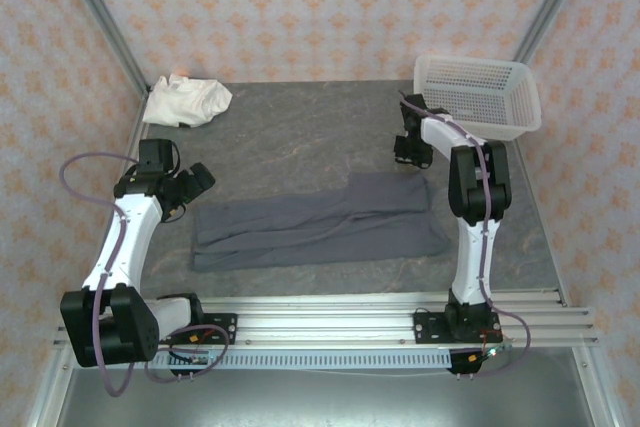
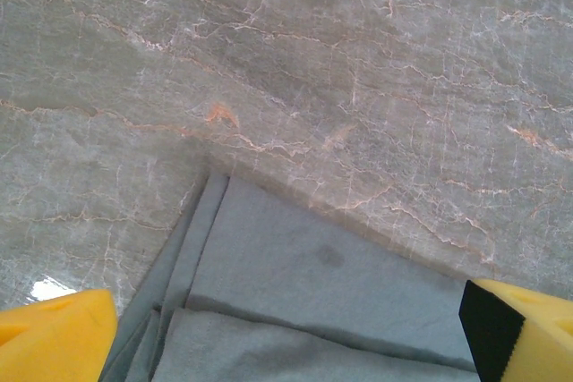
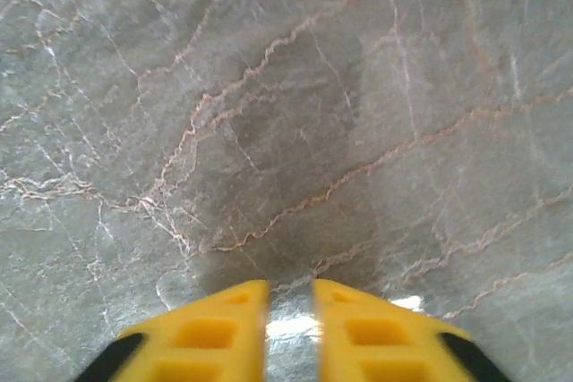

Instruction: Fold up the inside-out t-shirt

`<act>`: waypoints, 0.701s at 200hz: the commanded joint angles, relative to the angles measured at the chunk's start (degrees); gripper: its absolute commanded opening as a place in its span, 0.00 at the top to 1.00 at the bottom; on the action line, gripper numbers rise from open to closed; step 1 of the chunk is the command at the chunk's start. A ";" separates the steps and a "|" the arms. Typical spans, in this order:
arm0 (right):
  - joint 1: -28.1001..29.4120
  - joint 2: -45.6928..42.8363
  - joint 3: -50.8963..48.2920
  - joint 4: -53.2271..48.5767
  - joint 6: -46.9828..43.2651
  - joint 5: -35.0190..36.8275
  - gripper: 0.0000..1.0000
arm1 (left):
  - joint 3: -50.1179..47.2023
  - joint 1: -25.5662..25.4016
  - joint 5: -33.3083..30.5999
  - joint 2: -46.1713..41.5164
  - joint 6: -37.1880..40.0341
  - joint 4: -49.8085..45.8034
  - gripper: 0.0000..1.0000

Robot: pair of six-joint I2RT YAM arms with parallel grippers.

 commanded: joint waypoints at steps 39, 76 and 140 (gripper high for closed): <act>1.45 -6.23 -0.58 -2.20 1.14 -5.15 0.75 | -1.02 -0.44 -0.36 0.64 -0.06 1.02 0.00; 10.42 -10.46 -2.94 0.86 4.69 1.12 0.67 | -2.05 -0.55 -0.36 0.47 -1.14 2.20 0.00; 20.44 -2.51 2.61 -0.02 11.19 11.19 0.56 | -1.53 -0.72 -0.20 0.65 0.32 1.42 0.00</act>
